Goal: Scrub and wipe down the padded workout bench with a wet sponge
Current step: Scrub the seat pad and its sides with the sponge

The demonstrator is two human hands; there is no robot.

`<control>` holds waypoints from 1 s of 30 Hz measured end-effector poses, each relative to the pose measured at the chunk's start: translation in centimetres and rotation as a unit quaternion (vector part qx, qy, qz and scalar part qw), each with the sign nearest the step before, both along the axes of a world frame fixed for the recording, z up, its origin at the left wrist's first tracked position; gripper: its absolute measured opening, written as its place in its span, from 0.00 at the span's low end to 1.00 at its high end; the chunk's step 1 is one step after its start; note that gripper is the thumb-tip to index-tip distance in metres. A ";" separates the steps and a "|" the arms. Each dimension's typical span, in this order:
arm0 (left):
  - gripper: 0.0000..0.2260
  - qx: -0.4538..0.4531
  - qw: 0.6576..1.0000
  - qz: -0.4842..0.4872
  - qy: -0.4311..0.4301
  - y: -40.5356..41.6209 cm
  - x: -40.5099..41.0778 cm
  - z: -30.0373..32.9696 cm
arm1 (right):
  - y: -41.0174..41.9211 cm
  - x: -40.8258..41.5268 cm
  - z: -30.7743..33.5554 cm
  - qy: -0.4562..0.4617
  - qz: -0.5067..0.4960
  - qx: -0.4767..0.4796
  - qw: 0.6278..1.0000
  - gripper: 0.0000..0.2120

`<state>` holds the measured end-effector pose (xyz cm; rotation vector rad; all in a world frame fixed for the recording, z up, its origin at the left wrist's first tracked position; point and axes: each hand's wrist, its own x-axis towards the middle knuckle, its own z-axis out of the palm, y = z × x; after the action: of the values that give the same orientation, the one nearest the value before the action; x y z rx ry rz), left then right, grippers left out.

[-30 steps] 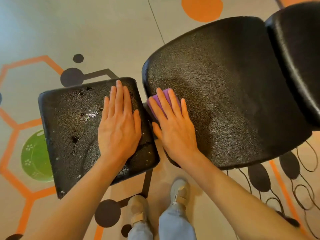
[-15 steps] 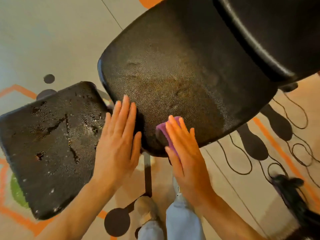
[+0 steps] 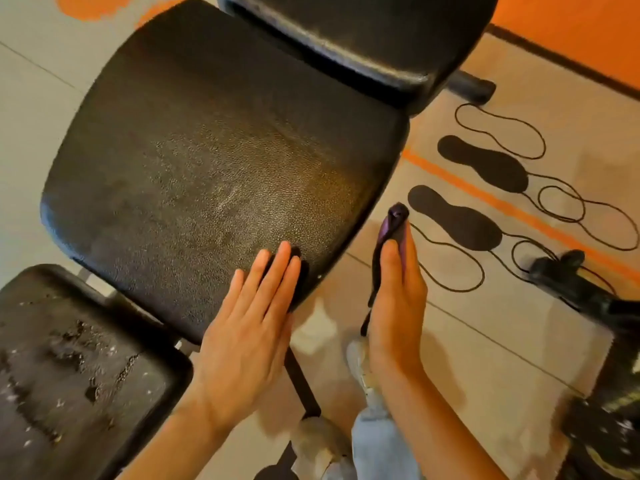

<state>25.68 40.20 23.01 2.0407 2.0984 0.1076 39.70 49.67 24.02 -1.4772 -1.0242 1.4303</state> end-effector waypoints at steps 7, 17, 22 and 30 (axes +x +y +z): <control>0.26 0.018 0.999 -0.032 0.020 4.0 -0.3 -0.4 | 4.3 -0.4 -1.6 0.080 -0.038 -0.022 0.996 0.19; 0.27 -0.014 0.997 -0.070 -0.010 4.6 -1.0 -0.8 | 9.5 -3.4 -3.1 0.112 -0.061 -0.003 0.992 0.20; 0.27 0.015 0.997 -0.073 -0.034 4.7 -1.0 -1.2 | 11.0 -4.6 -4.1 0.031 -0.084 0.083 0.993 0.22; 0.25 0.028 0.997 -0.067 -0.041 4.8 -0.8 -1.2 | 13.7 -4.0 -3.9 -0.033 -0.031 0.065 0.997 0.23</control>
<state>24.85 44.98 21.80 2.1624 1.9252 0.2266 35.73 63.36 20.11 -1.4583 -1.0815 1.2544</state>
